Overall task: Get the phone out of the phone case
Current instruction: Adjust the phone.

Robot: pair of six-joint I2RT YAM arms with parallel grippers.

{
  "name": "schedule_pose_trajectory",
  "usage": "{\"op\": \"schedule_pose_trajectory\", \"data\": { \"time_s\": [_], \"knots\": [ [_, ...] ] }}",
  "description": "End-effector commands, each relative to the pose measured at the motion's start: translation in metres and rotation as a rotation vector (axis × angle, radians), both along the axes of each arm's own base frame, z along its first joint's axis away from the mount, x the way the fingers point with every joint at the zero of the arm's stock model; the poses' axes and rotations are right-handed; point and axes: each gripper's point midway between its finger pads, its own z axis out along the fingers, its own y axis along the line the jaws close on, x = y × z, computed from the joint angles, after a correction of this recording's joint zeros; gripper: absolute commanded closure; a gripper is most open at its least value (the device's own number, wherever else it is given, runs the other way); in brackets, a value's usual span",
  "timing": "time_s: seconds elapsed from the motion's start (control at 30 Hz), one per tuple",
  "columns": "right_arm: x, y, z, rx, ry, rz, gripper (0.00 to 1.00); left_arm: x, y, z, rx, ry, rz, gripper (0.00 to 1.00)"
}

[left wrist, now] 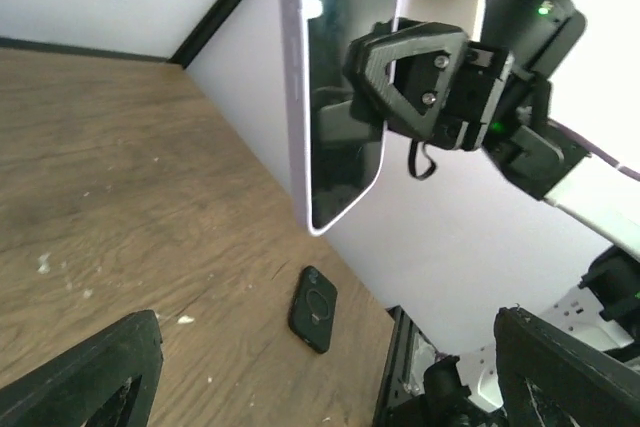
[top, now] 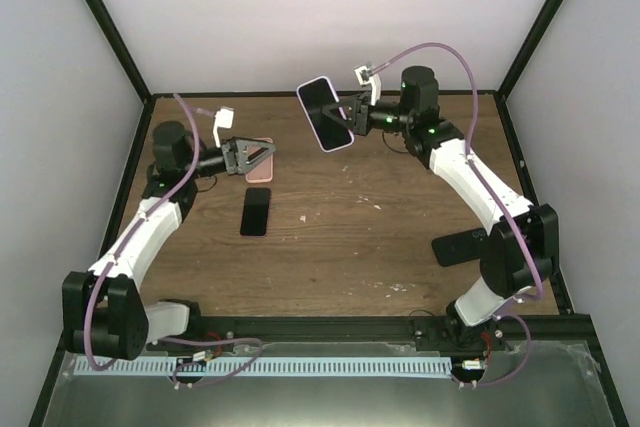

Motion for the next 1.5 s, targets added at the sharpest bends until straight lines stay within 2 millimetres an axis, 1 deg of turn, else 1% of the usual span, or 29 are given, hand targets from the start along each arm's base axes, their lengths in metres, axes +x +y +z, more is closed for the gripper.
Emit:
{"op": "schedule_pose_trajectory", "data": {
  "time_s": [0.0,0.07,0.17,0.33,0.53,0.8,0.93,1.03,1.17,1.2,1.23,1.3,1.33,1.4,1.47],
  "knots": [
    [-0.031,0.006,0.049,0.186,0.022,0.166,0.99,-0.003,-0.022,0.033,-0.06,-0.131,-0.059,0.11],
    [-0.029,0.007,0.048,0.216,0.055,0.176,0.99,-0.006,-0.035,0.033,-0.075,-0.126,-0.094,0.13],
    [-0.03,0.008,0.049,0.258,0.079,0.187,0.99,-0.009,-0.047,0.029,-0.089,-0.115,-0.12,0.17],
    [-0.033,0.014,0.045,0.284,0.131,0.212,0.99,-0.008,-0.057,0.028,-0.116,-0.094,-0.133,0.24],
    [-0.039,0.022,0.039,0.3,0.167,0.231,0.99,-0.004,-0.067,0.029,-0.148,-0.077,-0.133,0.34],
    [-0.044,0.029,0.033,0.311,0.186,0.246,0.99,-0.003,-0.073,0.033,-0.174,-0.088,-0.146,0.58],
    [-0.046,0.031,0.031,0.311,0.183,0.26,0.99,-0.005,-0.074,0.033,-0.173,-0.1,-0.157,0.74],
    [-0.048,0.031,0.03,0.307,0.176,0.266,0.99,-0.009,-0.074,0.035,-0.161,-0.12,-0.169,0.83],
    [-0.056,0.03,0.033,0.295,0.143,0.299,0.99,-0.02,-0.074,0.03,-0.127,-0.136,-0.21,0.96],
    [-0.058,0.03,0.033,0.287,0.128,0.309,0.97,-0.023,-0.074,0.028,-0.118,-0.137,-0.219,0.99],
    [-0.061,0.03,0.033,0.275,0.114,0.318,0.95,-0.026,-0.074,0.027,-0.11,-0.139,-0.227,1.0],
    [-0.065,0.03,0.032,0.24,0.083,0.343,0.87,-0.031,-0.073,0.023,-0.09,-0.14,-0.248,1.0],
    [-0.068,0.03,0.031,0.217,0.062,0.357,0.81,-0.035,-0.073,0.022,-0.077,-0.141,-0.268,1.0],
    [-0.071,0.029,0.027,0.171,0.019,0.368,0.63,-0.044,-0.072,0.02,-0.047,-0.15,-0.311,1.0],
    [-0.077,0.028,0.023,0.125,-0.019,0.387,0.5,-0.05,-0.071,0.012,0.001,-0.152,-0.341,1.0]
  ]
}}
